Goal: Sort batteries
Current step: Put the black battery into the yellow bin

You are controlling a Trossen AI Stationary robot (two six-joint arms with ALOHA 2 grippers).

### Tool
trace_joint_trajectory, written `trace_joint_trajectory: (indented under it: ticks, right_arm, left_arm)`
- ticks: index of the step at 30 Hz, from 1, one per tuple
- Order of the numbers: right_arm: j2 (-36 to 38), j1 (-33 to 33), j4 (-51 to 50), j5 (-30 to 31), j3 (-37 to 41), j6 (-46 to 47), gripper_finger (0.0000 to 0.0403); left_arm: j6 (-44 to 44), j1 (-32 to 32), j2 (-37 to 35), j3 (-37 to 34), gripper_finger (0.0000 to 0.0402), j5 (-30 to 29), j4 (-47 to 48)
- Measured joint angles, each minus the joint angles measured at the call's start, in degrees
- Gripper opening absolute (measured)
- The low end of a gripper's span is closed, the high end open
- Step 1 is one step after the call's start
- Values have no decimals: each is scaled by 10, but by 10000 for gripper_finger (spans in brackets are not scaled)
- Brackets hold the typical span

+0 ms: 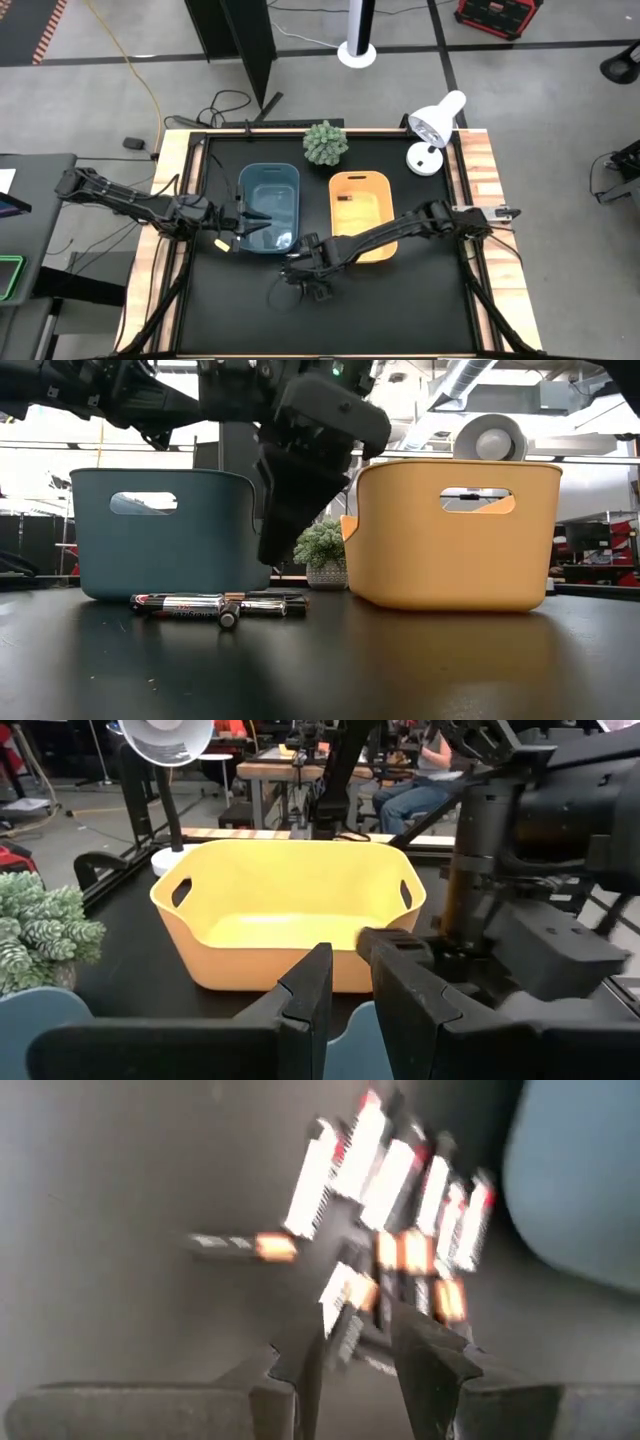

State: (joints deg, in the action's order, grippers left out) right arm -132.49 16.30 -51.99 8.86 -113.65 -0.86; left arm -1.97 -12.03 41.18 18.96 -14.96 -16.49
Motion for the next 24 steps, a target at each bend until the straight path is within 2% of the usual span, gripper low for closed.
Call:
trace_joint_trajectory:
  ticks: [12, 24]
  right_arm:
    - [0, -38, -12, 6, 0, 44, 133]
    - [0, -44, 10, 16, 39, 56, 132]
  left_arm:
    - [2, 0, -1, -1, 71, 0, 8]
    - [1, 0, -15, -1, 71, 14, 12]
